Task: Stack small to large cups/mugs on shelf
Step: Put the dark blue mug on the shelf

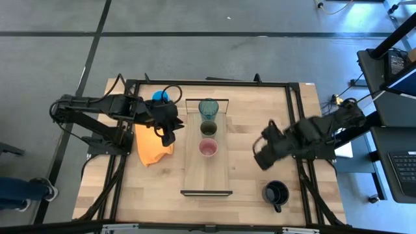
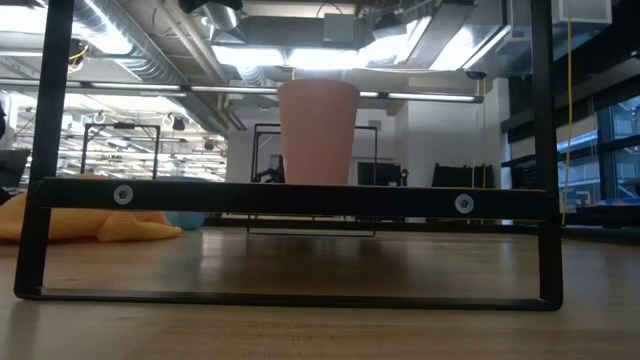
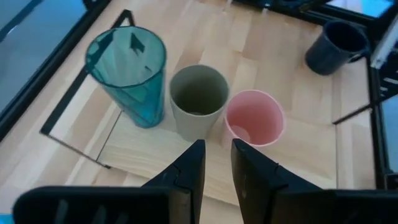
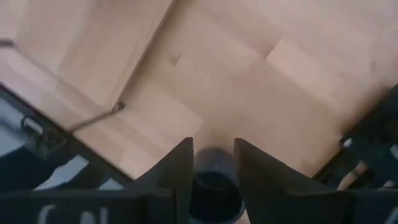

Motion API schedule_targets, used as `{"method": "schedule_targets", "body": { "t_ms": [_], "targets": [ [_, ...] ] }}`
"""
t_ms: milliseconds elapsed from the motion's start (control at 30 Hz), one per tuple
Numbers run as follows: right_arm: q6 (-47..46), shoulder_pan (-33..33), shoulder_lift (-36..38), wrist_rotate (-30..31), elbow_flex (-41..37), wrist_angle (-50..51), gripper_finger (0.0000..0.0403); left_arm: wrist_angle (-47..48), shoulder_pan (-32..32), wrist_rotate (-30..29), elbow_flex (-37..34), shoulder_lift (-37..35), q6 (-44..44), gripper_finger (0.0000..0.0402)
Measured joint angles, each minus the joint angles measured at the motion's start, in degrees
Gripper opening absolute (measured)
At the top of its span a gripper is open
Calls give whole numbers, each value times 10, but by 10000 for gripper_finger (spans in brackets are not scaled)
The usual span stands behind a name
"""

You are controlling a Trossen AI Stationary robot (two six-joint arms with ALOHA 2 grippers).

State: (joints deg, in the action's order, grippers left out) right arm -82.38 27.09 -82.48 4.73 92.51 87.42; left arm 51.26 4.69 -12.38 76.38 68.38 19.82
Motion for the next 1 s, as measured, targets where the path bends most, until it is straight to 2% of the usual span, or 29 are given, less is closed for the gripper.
{"method": "schedule_targets", "body": {
  "t_ms": [167,333,567,700,1000],
  "targets": [
    [-124,104,-26,14,0,-1,117,0,-19,20,0,0,-26,72],
    [-272,183,-62,34,0,17,117,-7,-41,66,0,0,-53,72],
    [-424,251,-104,-31,-27,26,117,-23,-61,105,0,0,-65,72],
    [-449,266,-124,-95,-50,21,117,-22,-62,106,0,0,-65,72],
    [-454,266,-153,-104,-58,26,117,-21,-62,106,0,0,-64,72]
  ]
}}
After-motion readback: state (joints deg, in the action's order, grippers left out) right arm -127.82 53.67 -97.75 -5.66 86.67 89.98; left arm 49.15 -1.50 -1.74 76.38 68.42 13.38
